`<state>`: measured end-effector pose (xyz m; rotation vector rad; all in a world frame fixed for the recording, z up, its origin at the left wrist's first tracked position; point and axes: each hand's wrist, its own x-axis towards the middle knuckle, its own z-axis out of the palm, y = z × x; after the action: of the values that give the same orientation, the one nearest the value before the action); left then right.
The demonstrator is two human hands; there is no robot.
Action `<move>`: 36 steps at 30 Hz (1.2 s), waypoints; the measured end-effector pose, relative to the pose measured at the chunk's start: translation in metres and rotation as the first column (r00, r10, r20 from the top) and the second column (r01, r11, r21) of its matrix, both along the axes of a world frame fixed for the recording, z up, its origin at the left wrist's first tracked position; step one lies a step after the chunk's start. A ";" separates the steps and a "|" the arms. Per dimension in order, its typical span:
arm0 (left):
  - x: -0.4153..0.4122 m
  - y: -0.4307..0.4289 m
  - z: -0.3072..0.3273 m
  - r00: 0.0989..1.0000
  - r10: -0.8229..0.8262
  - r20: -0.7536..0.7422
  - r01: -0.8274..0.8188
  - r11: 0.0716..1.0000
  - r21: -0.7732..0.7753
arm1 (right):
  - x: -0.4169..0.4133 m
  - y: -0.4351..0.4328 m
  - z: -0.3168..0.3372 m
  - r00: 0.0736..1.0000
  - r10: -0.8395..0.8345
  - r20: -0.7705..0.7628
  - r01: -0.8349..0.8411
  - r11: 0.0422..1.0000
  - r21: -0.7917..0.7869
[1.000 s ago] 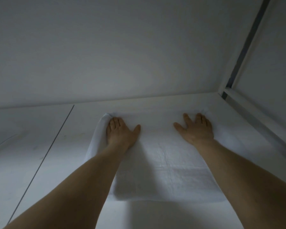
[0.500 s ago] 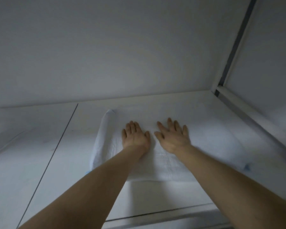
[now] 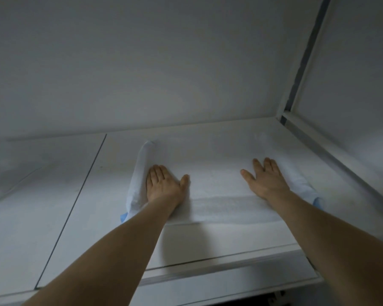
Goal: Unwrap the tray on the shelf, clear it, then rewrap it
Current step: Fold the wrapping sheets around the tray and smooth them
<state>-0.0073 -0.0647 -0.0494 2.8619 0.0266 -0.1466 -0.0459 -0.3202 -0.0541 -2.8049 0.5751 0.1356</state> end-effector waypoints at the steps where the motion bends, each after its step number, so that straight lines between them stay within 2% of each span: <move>1: -0.001 0.000 0.000 1.000 -0.002 -0.001 0.002 1.000 -0.002 | 0.000 0.000 -0.001 1.000 -0.001 0.009 0.001 1.000 0.009; 4: -0.002 0.000 0.002 1.000 0.005 -0.005 -0.005 1.000 -0.002 | 0.001 -0.002 -0.001 1.000 0.005 0.015 -0.005 1.000 0.028; 7: 0.000 0.002 0.008 0.999 -0.005 -0.041 0.004 1.000 -0.016 | 0.000 -0.002 0.011 0.999 0.018 -0.050 -0.014 0.997 0.076; 9: -0.003 0.003 0.017 0.996 -0.089 0.001 0.089 0.996 -0.005 | -0.005 0.007 0.020 0.994 0.104 -0.044 -0.103 0.994 0.024; 10: -0.006 0.001 0.022 0.985 -0.166 0.048 0.167 0.986 -0.025 | -0.008 0.017 0.024 0.985 0.173 0.021 -0.173 0.985 0.022; 11: -0.010 -0.002 0.027 0.966 -0.246 0.078 0.252 0.964 -0.080 | -0.010 0.028 0.029 0.962 0.246 0.116 -0.256 0.964 0.072; 12: -0.016 -0.006 0.032 0.946 -0.316 0.065 0.323 0.934 -0.156 | -0.013 0.042 0.034 0.937 0.291 0.194 -0.327 0.927 0.186; 13: -0.021 -0.009 0.037 0.926 -0.378 0.011 0.371 0.900 -0.229 | -0.018 0.056 0.038 0.926 0.317 0.204 -0.370 0.869 0.329; 14: -0.026 -0.013 0.041 0.898 -0.435 -0.062 0.403 0.871 -0.281 | -0.022 0.067 0.043 0.917 0.361 0.168 -0.397 0.807 0.437; 16: -0.034 -0.013 0.046 0.837 -0.515 -0.187 0.436 0.832 -0.343 | -0.026 0.079 0.051 0.887 0.457 0.069 -0.428 0.757 0.493; 19: -0.038 -0.003 0.052 0.796 -0.530 -0.292 0.417 0.831 -0.369 | -0.033 0.077 0.055 0.876 0.482 -0.009 -0.418 0.769 0.484; 26: -0.039 0.021 0.058 0.805 -0.429 -0.410 0.317 0.895 -0.314 | -0.061 0.042 0.061 0.927 0.371 -0.051 -0.335 0.882 0.330; 28: -0.039 0.027 0.063 0.786 -0.421 -0.453 0.370 0.907 -0.201 | -0.070 0.032 0.062 0.940 0.331 -0.084 -0.294 0.909 0.295; 33: -0.038 0.042 0.071 0.772 -0.433 -0.465 0.517 0.853 0.064 | -0.087 0.004 0.064 0.927 0.328 -0.181 -0.308 0.943 0.126; 36: -0.037 0.043 0.068 0.780 -0.448 -0.436 0.572 0.793 0.208 | -0.089 -0.002 0.062 0.912 0.314 -0.264 -0.340 0.939 -0.057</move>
<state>-0.0447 -0.0221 0.0186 3.0396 -0.7461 -0.8681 -0.1345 -0.3218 0.0075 -2.9833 0.1569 0.5518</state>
